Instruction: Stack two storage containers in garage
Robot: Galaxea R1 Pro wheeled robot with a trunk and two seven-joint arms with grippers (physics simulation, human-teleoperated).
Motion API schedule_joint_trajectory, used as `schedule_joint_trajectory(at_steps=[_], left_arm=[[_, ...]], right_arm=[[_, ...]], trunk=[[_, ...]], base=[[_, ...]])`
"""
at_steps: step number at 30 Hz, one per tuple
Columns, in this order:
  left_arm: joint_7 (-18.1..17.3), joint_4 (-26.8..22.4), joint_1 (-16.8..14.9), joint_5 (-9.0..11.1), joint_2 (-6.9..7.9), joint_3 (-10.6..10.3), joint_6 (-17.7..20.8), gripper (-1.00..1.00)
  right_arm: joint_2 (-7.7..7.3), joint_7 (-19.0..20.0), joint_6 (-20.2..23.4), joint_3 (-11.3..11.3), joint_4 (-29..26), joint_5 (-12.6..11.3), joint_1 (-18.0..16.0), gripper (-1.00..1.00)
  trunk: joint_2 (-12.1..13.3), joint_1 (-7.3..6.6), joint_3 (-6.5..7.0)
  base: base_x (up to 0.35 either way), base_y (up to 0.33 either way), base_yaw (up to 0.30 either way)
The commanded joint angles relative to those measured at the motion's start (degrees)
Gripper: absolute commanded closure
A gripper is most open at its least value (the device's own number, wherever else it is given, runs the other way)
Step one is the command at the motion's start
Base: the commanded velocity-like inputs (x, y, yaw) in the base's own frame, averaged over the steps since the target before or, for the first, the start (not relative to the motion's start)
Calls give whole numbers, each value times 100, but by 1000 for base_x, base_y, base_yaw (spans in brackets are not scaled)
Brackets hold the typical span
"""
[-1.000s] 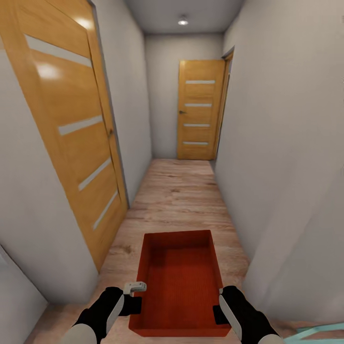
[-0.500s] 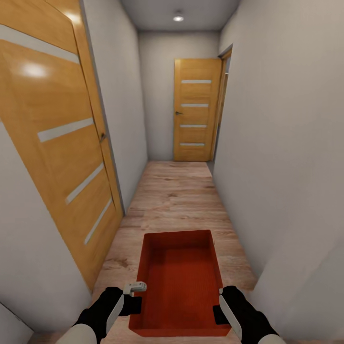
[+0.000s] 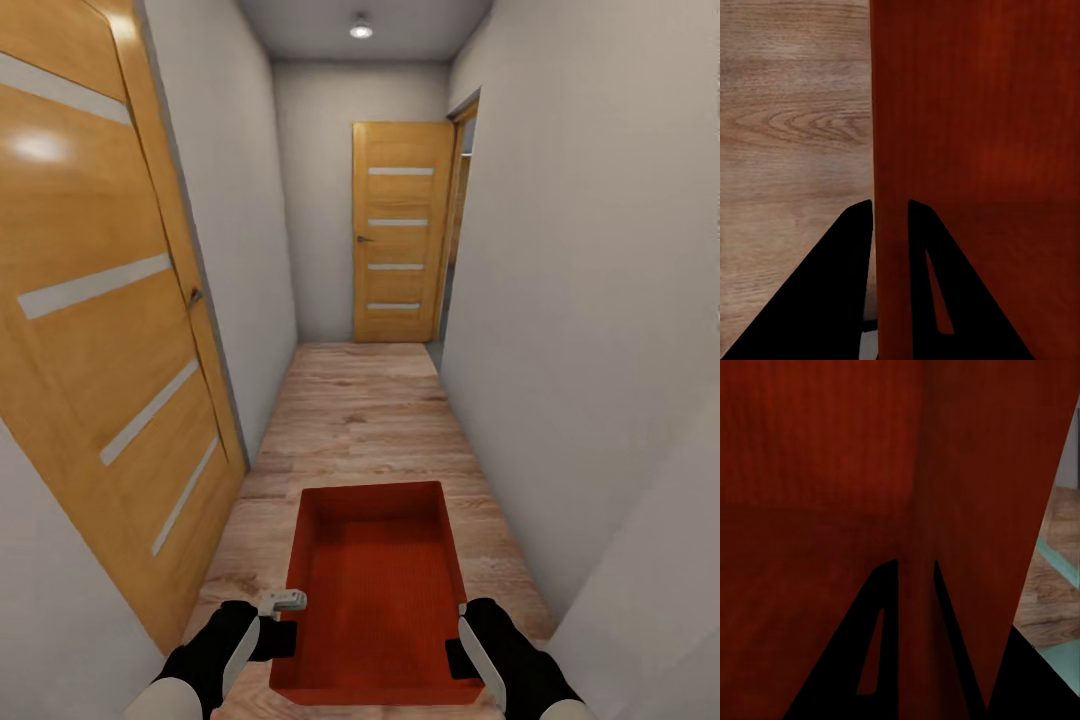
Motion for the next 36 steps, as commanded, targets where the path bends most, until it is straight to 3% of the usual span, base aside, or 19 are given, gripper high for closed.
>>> schedule_joint_trajectory(at_steps=[1, 36], left_arm=[[-19, -10, 2, 101, -10, 15, 39, 100], [-19, -8, 3, 98, -10, 13, 39, 100]], right_arm=[[79, -23, -51, 12, -10, -375, -7, 100], [79, -23, -51, 12, -6, -375, -5, 100]], trunk=[[-4, 4, -4], [-4, 4, -1]], base=[[333, 100, -212], [333, 11, -12]])
